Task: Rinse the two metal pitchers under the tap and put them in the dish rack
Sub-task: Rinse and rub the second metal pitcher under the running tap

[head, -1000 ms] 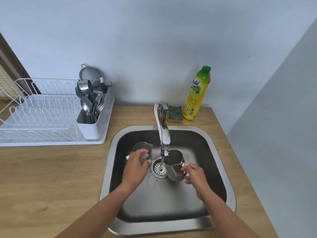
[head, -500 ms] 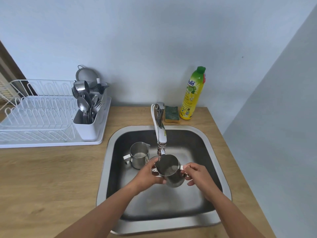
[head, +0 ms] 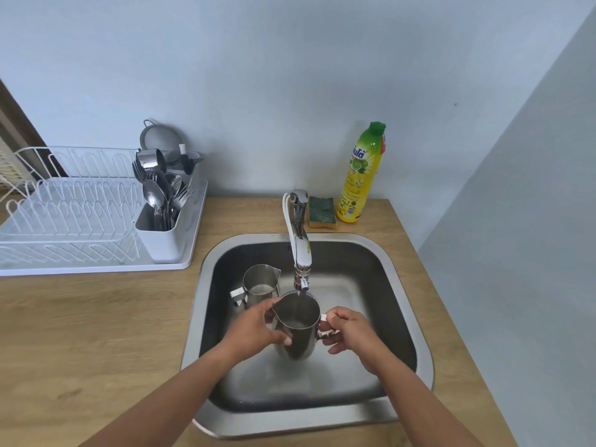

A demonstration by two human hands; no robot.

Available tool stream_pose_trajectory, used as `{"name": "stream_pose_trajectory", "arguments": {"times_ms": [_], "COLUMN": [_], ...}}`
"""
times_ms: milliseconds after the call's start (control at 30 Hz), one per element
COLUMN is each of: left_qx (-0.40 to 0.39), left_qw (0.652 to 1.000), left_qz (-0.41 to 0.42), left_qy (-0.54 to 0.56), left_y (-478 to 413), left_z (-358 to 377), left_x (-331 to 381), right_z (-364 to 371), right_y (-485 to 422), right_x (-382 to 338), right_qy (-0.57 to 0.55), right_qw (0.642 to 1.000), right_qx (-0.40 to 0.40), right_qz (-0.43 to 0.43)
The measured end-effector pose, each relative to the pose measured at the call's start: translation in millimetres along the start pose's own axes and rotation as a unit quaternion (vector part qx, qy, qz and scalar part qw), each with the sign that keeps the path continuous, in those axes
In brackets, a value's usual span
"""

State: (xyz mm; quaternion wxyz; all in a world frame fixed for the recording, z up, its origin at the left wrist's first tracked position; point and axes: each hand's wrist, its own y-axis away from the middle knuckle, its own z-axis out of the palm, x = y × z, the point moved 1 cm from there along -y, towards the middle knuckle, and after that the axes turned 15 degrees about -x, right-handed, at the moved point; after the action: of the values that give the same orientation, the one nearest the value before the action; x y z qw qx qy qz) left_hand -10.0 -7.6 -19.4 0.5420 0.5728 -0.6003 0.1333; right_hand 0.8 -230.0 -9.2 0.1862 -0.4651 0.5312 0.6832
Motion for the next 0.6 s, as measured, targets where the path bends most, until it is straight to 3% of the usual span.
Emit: {"name": "stream_pose_trajectory", "arguments": {"times_ms": [267,400,600], "left_qx": [0.076,0.050,0.044], "left_qw": [0.996,0.999,0.999], "left_qz": [0.043,0.006,0.009], "left_qy": [0.023,-0.017,-0.022], "left_y": [-2,0,-4], "left_z": [6,2,16], "left_x": [13,3,17], "right_z": [7,7,-5], "right_y": [-4,-5,-1], "right_x": [-12,-11,-11], "right_qy": [0.048,0.036,0.038], "right_qw": [0.997,0.999,0.997], "right_qx": [0.043,0.005,0.067], "right_qz": [-0.035,-0.008,-0.005]}}
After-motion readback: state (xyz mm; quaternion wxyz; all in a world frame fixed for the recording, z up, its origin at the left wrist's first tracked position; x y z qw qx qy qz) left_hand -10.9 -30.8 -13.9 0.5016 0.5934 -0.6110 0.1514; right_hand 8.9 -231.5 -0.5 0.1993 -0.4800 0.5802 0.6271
